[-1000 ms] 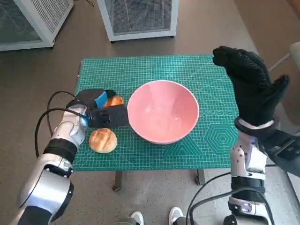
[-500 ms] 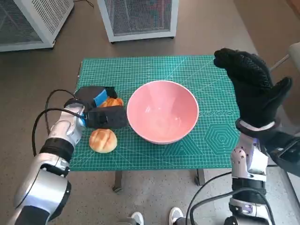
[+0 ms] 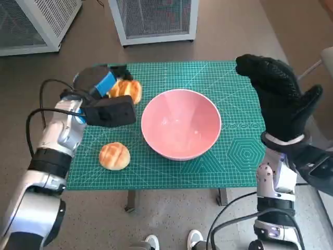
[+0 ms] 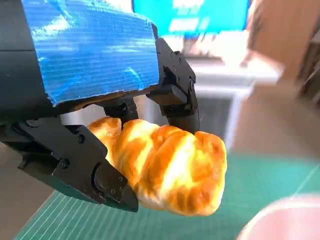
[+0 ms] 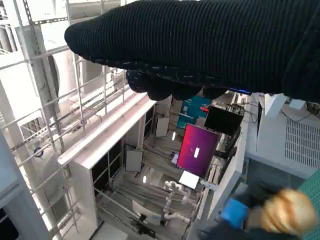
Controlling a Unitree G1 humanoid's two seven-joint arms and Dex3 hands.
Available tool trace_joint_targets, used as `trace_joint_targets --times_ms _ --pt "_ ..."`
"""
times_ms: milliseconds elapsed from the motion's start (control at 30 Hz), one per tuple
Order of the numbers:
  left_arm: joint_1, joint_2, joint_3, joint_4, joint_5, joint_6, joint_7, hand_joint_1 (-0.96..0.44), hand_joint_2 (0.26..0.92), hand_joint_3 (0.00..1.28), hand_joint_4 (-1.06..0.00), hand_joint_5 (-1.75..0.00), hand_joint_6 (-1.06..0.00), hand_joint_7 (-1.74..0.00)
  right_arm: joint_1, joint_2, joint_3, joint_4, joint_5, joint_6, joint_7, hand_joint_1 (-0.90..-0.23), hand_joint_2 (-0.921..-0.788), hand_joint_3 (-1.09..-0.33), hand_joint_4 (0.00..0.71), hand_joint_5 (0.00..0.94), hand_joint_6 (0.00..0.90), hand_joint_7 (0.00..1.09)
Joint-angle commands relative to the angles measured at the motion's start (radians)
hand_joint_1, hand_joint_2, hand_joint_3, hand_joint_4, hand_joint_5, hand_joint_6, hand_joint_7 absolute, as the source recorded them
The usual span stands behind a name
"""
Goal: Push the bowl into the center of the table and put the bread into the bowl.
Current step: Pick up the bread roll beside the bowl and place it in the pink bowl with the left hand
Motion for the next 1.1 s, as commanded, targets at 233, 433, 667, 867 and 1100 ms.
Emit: trace_joint_targets --times_ms 233,433,667,867,1100 --pt "0.159 0.002 0.116 -0.495 -0.036 0.055 -0.042 0.0 0.913 0.04 -0.74 -1.13 -0.67 -1.11 0.021 -0.002 0.005 -0.001 0.005 0.015 0.013 -0.424 -0.921 -0.423 0.405 0.002 0.154 0.48" --pt "0.2 -0.018 0.119 -0.642 -0.039 0.026 -0.06 0.0 0.905 0.03 -0.75 -1.1 -0.72 -1.07 0.023 -0.005 0.002 -0.001 0.011 0.018 0.018 -0.423 -0.921 -0.422 0.407 0.003 0.153 0.49" --pt "0.225 -0.043 0.075 -0.664 -0.027 -0.061 -0.071 0.0 0.905 0.02 -0.72 -1.09 -0.76 -1.07 0.034 -0.005 0.002 -0.009 0.008 0.013 0.021 -0.416 -0.921 -0.425 0.41 0.004 0.152 0.49" --pt "0.24 -0.061 0.027 -0.602 -0.055 -0.145 -0.13 0.0 0.854 0.1 -0.4 -0.64 -0.43 -0.74 0.044 -0.007 0.002 -0.019 -0.001 0.013 0.015 -0.414 -0.921 -0.428 0.409 0.003 0.144 0.49" --pt "0.225 -0.033 -0.02 -0.553 0.002 -0.189 -0.197 -0.21 0.825 0.02 -0.22 -0.05 -0.27 -0.31 0.059 -0.009 0.003 -0.042 -0.011 0.02 0.002 -0.416 -0.921 -0.43 0.409 0.003 0.137 0.49"
